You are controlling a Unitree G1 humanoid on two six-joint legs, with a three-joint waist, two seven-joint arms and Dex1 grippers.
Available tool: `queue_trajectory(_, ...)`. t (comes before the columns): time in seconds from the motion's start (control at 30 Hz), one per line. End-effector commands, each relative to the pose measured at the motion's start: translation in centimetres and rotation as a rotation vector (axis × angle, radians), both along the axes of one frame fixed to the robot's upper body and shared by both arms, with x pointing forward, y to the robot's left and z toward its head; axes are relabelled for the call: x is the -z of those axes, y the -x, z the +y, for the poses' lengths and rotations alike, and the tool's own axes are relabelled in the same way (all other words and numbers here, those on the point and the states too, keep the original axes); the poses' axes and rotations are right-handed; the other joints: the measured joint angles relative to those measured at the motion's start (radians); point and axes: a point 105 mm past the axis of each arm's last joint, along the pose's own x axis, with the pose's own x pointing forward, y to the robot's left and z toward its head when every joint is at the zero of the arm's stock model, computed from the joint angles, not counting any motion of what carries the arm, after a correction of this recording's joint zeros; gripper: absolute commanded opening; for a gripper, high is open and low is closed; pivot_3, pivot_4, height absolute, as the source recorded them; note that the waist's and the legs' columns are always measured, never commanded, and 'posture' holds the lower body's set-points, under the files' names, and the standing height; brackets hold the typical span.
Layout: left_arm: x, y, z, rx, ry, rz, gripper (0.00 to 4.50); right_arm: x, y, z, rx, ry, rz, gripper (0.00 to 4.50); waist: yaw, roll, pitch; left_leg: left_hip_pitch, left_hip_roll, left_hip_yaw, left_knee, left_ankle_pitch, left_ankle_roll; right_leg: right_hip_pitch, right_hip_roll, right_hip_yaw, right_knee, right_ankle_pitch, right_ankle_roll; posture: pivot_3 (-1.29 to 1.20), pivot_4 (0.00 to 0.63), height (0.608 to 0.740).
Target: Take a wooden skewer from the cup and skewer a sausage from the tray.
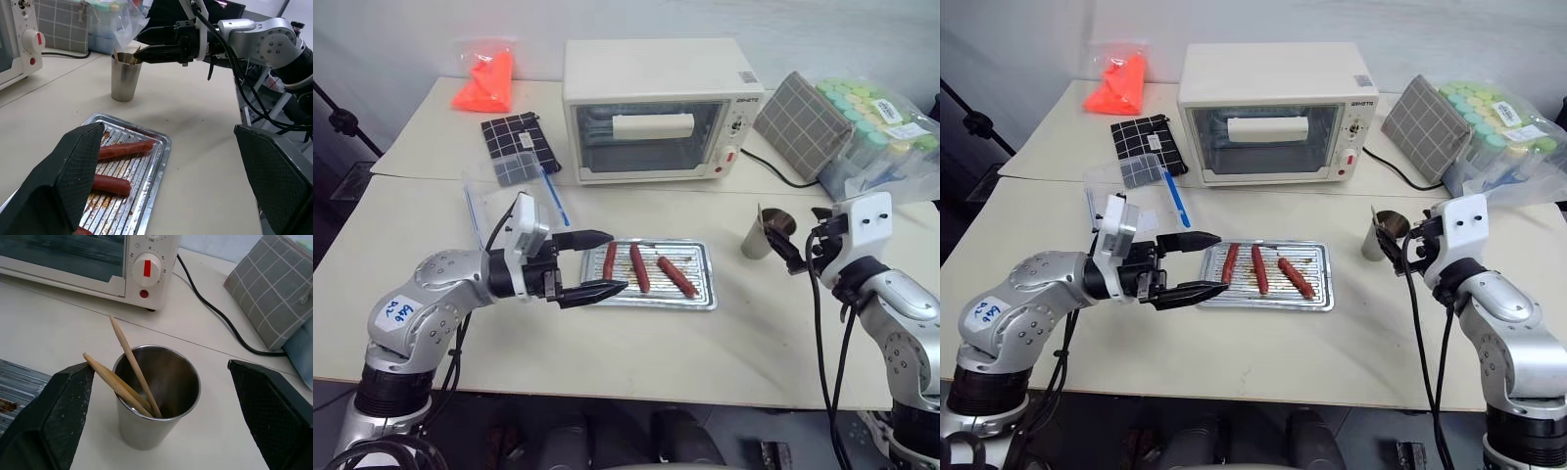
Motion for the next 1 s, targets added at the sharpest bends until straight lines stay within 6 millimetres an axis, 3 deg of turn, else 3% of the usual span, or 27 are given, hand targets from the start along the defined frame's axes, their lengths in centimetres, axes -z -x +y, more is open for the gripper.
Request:
queue_trajectory(0.03, -0.7, 0.0, 0.1, -0.009, 0.004, -0.048, 4.49, -1.8, 0.6, -0.5, 0.004, 0.03, -0.065, 4.5, 0.001, 0.0, 0.0, 0.0, 0.0, 0.0, 0.0, 0.0, 0.0, 0.0, 0.0, 0.0, 0.0, 0.0, 0.0, 0.0, 0.15, 0.74)
queue_trajectory(1.0, -1.1, -0.5, -0.7, 0.009, 0.007, -0.084, 4.49, -1.4, 2.4, -1.5, 0.029, 0.041, -0.034, 4.5, 0.001, 0.0, 0.0, 0.0, 0.0, 0.0, 0.0, 0.0, 0.0, 0.0, 0.0, 0.0, 0.0, 0.0, 0.0, 0.0, 0.15, 0.74)
